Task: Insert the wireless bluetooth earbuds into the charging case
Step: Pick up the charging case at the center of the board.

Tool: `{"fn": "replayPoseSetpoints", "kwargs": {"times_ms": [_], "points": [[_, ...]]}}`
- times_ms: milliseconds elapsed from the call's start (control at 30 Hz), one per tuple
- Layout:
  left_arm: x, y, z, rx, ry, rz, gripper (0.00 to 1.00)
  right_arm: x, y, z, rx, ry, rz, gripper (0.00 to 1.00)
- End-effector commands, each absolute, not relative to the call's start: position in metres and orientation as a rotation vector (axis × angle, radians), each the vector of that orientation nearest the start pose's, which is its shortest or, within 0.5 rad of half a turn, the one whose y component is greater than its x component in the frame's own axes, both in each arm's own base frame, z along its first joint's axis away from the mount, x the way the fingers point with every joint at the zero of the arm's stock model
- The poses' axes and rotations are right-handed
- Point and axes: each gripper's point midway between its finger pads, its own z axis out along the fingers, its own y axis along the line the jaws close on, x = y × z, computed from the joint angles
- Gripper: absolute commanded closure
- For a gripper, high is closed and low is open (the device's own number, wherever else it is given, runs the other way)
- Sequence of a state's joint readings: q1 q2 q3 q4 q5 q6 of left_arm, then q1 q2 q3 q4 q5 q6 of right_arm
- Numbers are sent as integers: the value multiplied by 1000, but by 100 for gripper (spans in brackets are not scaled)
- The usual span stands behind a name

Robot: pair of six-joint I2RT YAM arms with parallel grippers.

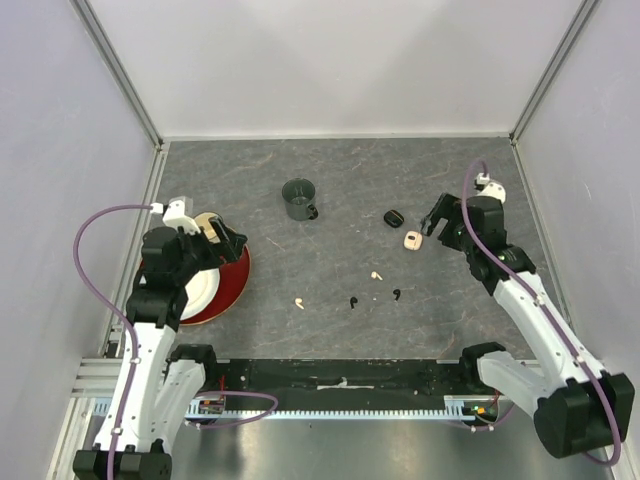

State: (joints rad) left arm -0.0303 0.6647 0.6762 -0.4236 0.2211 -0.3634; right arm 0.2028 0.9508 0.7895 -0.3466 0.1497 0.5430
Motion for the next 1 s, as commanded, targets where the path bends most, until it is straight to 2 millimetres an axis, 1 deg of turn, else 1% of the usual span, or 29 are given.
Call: {"fn": "replayPoseSetpoints", "kwargs": {"times_ms": [0, 33, 67, 100, 133, 167, 233, 267, 300, 333, 367, 400, 433, 533, 567, 700, 800, 867, 967], "points": [[253, -67, 221, -154, 1948, -513, 0, 303, 74, 167, 354, 2206, 288, 3], [252, -68, 223, -144, 1943, -518, 0, 304, 71, 166, 362, 2210, 255, 4], [252, -69, 222, -136, 1948, -523, 0, 305, 72, 161, 363, 2235, 235, 7], [251, -70, 223, -128, 1947, -524, 0, 303, 73, 154, 359, 2263, 213, 9], [251, -71, 223, -123, 1949, -531, 0, 304, 66, 148, 389, 2275, 159, 9], [251, -71, 224, -118, 1944, -533, 0, 304, 66, 135, 424, 2316, 138, 11], [251, -72, 223, -121, 1946, -537, 0, 305, 68, 122, 446, 2354, 114, 11], [251, -72, 223, -120, 1948, -538, 0, 305, 70, 111, 470, 2381, 94, 13], [251, -72, 222, -118, 1951, -539, 0, 309, 76, 108, 462, 2380, 104, 14], [251, -72, 224, -116, 1946, -540, 0, 311, 79, 105, 460, 2386, 100, 14], [251, -72, 224, -114, 1945, -539, 0, 313, 79, 98, 466, 2393, 67, 16], [250, -72, 224, -112, 1942, -538, 0, 318, 86, 97, 447, 2379, 80, 18], [250, -72, 225, -111, 1937, -537, 0, 320, 87, 94, 449, 2379, 70, 17], [250, -71, 224, -118, 1940, -532, 0, 326, 86, 82, 481, 2389, 8, 18], [250, -71, 224, -118, 1938, -532, 0, 328, 85, 75, 485, 2402, -15, 18], [250, -71, 222, -116, 1944, -534, 0, 338, 78, 66, 518, 2376, -88, 20], [251, -72, 222, -110, 1945, -539, 0, 350, 82, 63, 519, 2368, -80, 21], [251, -74, 221, -106, 1950, -549, 0, 358, 89, 61, 511, 2372, -57, 22], [251, -76, 220, -100, 1955, -559, 0, 367, 94, 56, 519, 2377, -44, 22]]}}
